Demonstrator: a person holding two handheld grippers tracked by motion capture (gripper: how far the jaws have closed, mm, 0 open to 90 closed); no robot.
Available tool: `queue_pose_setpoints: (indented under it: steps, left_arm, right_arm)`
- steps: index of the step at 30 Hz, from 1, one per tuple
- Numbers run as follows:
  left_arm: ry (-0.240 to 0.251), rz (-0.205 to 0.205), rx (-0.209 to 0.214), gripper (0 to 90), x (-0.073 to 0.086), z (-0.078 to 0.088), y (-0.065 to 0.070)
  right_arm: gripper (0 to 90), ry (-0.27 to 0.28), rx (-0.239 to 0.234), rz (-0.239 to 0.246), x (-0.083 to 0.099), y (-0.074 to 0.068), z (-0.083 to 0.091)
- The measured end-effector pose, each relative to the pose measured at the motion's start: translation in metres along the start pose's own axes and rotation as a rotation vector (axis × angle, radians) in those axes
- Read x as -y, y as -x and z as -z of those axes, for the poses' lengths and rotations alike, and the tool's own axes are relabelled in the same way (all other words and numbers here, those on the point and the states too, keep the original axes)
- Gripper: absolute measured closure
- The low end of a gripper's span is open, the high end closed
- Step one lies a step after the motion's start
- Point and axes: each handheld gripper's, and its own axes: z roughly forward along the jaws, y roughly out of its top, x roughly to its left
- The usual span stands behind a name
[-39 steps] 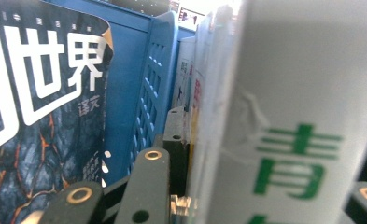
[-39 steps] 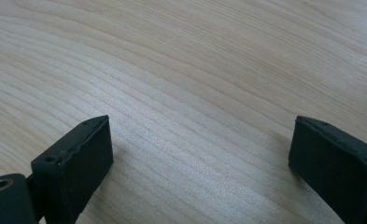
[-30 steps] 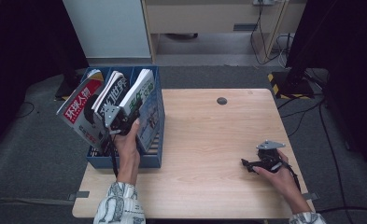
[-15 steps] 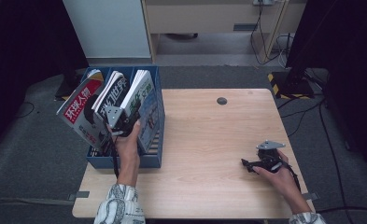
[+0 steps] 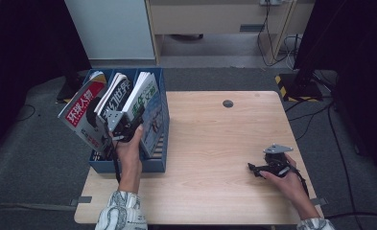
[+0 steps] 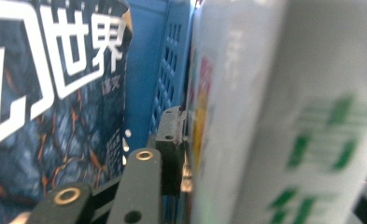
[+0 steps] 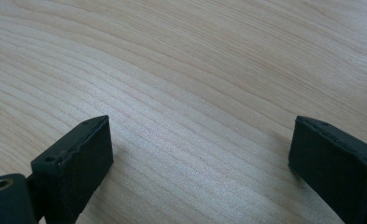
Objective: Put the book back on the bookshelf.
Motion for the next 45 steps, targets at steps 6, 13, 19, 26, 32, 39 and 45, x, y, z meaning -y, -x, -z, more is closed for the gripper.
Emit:
queue_pose_setpoints:
  steps: [6,13,19,26,32,39,45]
  left_arm:
    - [-0.013,0.020,0.020,63.2,-0.001,0.004,-0.001]
    - [-0.038,0.009,0.045,55.2,-0.003,0.012,-0.002]
    - [-0.069,-0.013,0.050,48.4,-0.006,0.023,-0.006]
    - [-0.112,-0.056,0.045,43.4,-0.005,0.029,-0.002]
    - [-0.113,-0.034,0.034,41.7,-0.003,0.039,-0.004]
    - [-0.139,-0.049,0.031,38.7,0.003,0.047,-0.004]
    - [-0.153,-0.050,0.029,36.6,0.006,0.053,-0.004]
  right_arm:
    - [6.7,-0.001,0.000,0.000,0.000,0.000,0.000]
    - [6.6,0.000,0.000,0.000,0.000,0.000,0.000]
    - [6.4,-0.002,0.002,-0.001,0.000,0.000,0.000]
    - [6.2,0.000,0.006,0.001,0.000,0.000,-0.001]
    - [6.1,0.000,0.006,0.000,0.000,0.000,-0.001]
    - [5.9,0.000,0.004,0.000,-0.001,0.000,-0.001]
    - [5.8,-0.001,0.003,0.000,-0.001,0.000,-0.001]
